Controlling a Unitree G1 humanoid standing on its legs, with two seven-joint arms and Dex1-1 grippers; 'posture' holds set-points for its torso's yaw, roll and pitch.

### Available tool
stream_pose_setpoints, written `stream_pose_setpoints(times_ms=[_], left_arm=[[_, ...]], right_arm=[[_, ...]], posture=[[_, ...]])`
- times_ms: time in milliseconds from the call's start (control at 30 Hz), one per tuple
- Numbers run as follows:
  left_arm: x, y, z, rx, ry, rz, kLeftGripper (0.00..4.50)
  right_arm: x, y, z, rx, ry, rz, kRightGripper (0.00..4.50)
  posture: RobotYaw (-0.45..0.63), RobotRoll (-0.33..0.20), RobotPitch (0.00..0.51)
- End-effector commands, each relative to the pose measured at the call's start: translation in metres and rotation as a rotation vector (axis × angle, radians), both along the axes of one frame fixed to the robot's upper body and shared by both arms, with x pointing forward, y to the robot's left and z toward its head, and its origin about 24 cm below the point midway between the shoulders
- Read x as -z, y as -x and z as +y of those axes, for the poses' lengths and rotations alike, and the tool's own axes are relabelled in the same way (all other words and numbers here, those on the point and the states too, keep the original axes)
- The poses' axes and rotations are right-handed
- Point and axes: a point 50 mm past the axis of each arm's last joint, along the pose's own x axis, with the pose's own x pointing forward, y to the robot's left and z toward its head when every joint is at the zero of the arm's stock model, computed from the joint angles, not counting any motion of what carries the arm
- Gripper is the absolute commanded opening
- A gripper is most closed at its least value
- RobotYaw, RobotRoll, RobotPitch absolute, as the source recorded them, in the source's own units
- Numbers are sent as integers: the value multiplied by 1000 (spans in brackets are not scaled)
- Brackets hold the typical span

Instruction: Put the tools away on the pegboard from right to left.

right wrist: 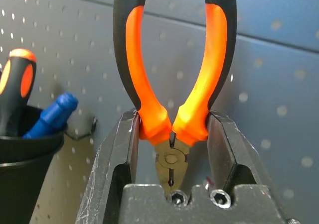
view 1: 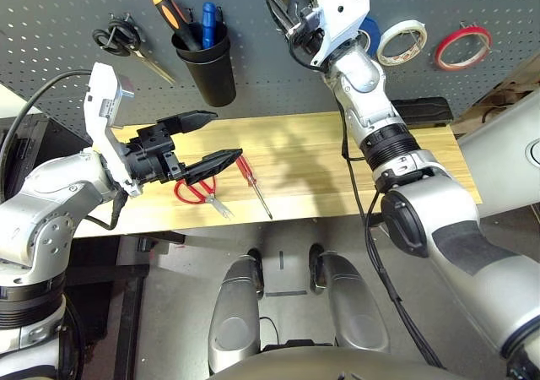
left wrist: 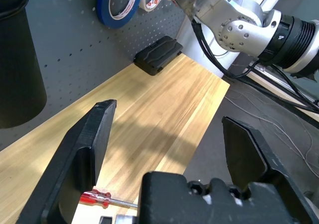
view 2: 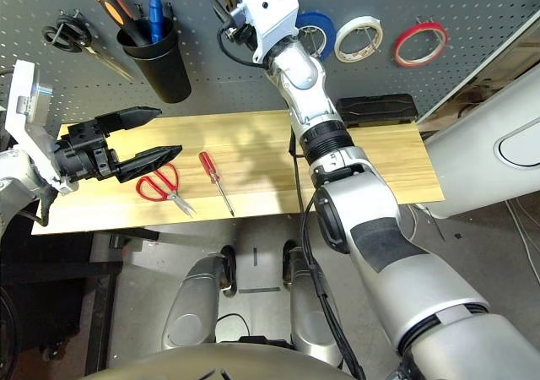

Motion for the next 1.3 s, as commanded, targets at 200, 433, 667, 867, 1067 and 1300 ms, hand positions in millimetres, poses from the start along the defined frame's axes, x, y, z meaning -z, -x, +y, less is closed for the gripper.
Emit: stream_pose_setpoints(times_ms=[200,433,667,867,1067,1300], left_arm=[[2,2,-3,17,-5,4,4500],[2,0,-5,16,0,-2,4500],[3,-2,-6,18,6,-7,4500],[4,-3,-7,21,10,-11,4500],[7,-3,-8,18,16,-12,4500],[14,-6,-8,20,22,6,4500]], right_arm=[[7,-3,-5,40,-1,22,2086],[15,-5,-7,57,5,60,2086],[20,-8,-9,79,19,92,2086],[25,-6,-6,50,41,106,3384],[16,1,-12,15,40,48,4440],[-8,22,-39,-55,59,-17,4440]], posture=[[102,0,282],[99,0,274],[91,0,268],[88,0,263],[80,0,259],[45,0,247]])
